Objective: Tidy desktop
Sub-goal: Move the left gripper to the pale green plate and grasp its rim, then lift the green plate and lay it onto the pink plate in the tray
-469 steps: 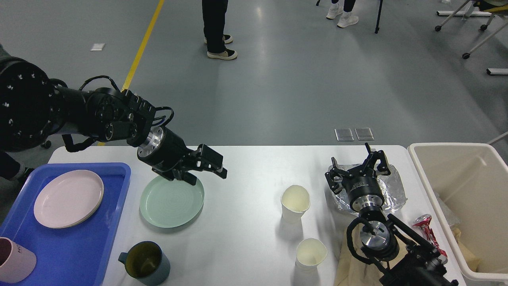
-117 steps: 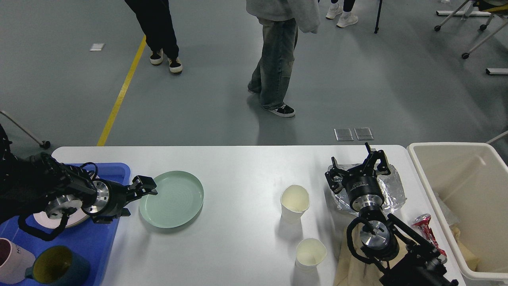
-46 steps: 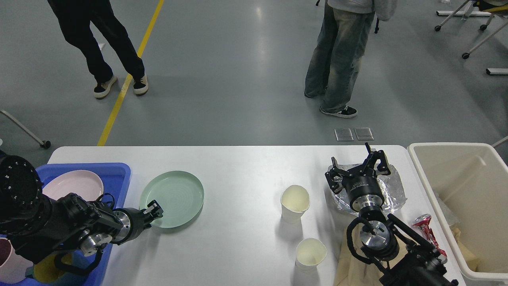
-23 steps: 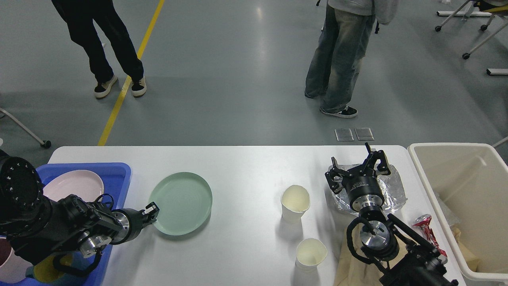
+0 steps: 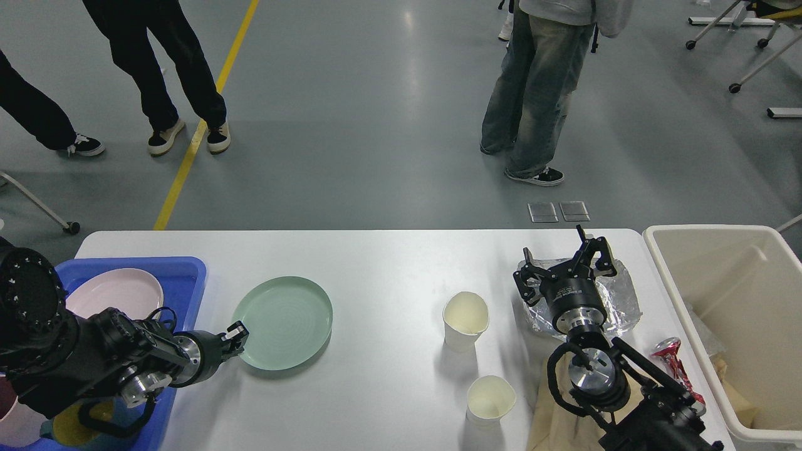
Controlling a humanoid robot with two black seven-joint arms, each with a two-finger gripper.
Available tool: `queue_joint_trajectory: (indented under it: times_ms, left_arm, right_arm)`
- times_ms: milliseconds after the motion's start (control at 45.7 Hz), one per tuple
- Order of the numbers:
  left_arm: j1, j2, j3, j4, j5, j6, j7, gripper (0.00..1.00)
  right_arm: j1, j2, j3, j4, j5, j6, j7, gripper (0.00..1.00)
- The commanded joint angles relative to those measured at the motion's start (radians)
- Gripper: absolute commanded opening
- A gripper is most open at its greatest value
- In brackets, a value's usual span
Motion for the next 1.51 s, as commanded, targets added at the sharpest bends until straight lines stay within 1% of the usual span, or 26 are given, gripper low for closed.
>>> queue_joint_trajectory:
  times_ms: [0,66,153,197,285,372,438,482,525,657,722,744,832,876,920,1007,1073,1095,1182,1248,1335,1423,1489]
  left_arm:
    - [-0.025,0.007,-0.001,-0.011,0.025,-0.028,0.000,0.00]
    - [-0.049,0.012,-0.001,-0.024,0.042,-0.051,0.002,0.00]
    - [-0.087,0.039,0.001,-0.047,0.073,-0.102,0.013,0.00]
    - [-0.120,0.070,0.001,-0.064,0.111,-0.137,0.028,0.00]
    - [-0.196,0.124,0.001,-0.096,0.194,-0.214,0.043,0.00]
    - [-0.285,0.206,0.002,-0.126,0.286,-0.317,0.057,0.00]
    - [-0.363,0.284,0.001,-0.128,0.369,-0.424,0.086,0.00]
    - [-0.429,0.343,-0.002,-0.127,0.436,-0.514,0.112,0.00]
    - [-0.509,0.401,-0.004,-0.123,0.499,-0.623,0.125,0.00]
    - [-0.779,0.551,0.004,-0.116,0.671,-0.936,0.126,0.00]
    - [-0.908,0.610,0.004,-0.110,0.751,-1.065,0.128,0.00]
    - [-0.946,0.630,0.004,-0.110,0.780,-1.083,0.128,0.00]
    - [-1.064,0.697,0.002,-0.108,0.881,-1.083,0.128,0.00]
    - [-1.092,0.728,-0.001,-0.107,0.927,-1.083,0.128,0.00]
    - [-1.089,0.739,-0.002,-0.099,0.954,-1.083,0.129,0.00]
    - [-1.047,0.742,-0.001,-0.044,0.987,-1.083,0.129,0.00]
    - [-0.933,0.743,-0.013,-0.005,0.989,-1.083,0.128,0.00]
    - [-0.892,0.743,-0.018,0.005,0.989,-1.067,0.128,0.00]
    - [-0.744,0.736,-0.033,0.056,0.990,-0.894,0.125,0.00]
    - [-0.607,0.719,-0.045,0.093,0.989,-0.768,0.122,0.00]
    - [-0.426,0.665,-0.111,0.137,0.987,-0.613,0.125,0.00]
    - [-0.266,0.627,-0.180,0.205,0.987,-0.500,0.128,0.00]
    - [-0.180,0.609,-0.228,0.268,0.986,-0.447,0.128,0.00]
  right_arm:
    - [0.001,0.000,0.000,0.000,0.000,0.000,0.000,1.00]
    - [-0.001,0.000,0.000,0.000,0.000,0.000,0.000,1.00]
    - [-0.001,0.000,0.000,0.000,0.000,0.000,0.000,1.00]
    - [-0.001,0.000,0.000,0.000,0.000,0.000,0.000,1.00]
    - [-0.001,0.000,0.000,0.000,0.000,0.000,0.000,1.00]
    - [-0.001,0.000,0.000,-0.002,0.000,0.000,0.000,1.00]
    - [-0.001,0.000,0.000,-0.002,0.000,0.000,0.000,1.00]
    - [-0.001,0.000,0.000,-0.002,0.000,0.000,0.000,1.00]
    - [-0.001,-0.001,0.000,-0.002,0.000,0.000,0.000,1.00]
    - [-0.001,0.000,0.000,-0.002,0.000,0.000,0.000,1.00]
    - [-0.001,-0.001,0.000,-0.002,0.000,0.000,0.000,1.00]
    - [0.001,-0.001,0.000,-0.002,0.000,0.000,0.000,1.00]
    - [-0.001,0.000,0.000,-0.002,0.000,0.000,0.000,1.00]
    - [0.001,-0.001,0.000,-0.002,0.000,0.000,0.000,1.00]
    - [0.001,0.000,0.000,-0.002,0.000,0.000,0.000,1.00]
    - [0.001,0.000,0.000,-0.002,0.000,0.000,0.000,1.00]
    - [0.001,-0.001,0.000,-0.002,0.000,0.000,0.000,1.00]
    - [0.001,-0.001,0.000,-0.002,0.000,0.000,0.000,1.00]
    - [0.001,-0.001,0.000,-0.002,0.000,0.000,0.000,1.00]
    - [0.001,0.000,0.000,-0.002,0.000,0.000,0.000,1.00]
    - [0.001,-0.001,0.000,-0.002,0.000,0.000,0.000,1.00]
    - [0.001,0.000,0.000,-0.002,0.000,0.000,0.000,1.00]
    - [0.001,-0.001,0.000,-0.002,0.000,0.000,0.000,1.00]
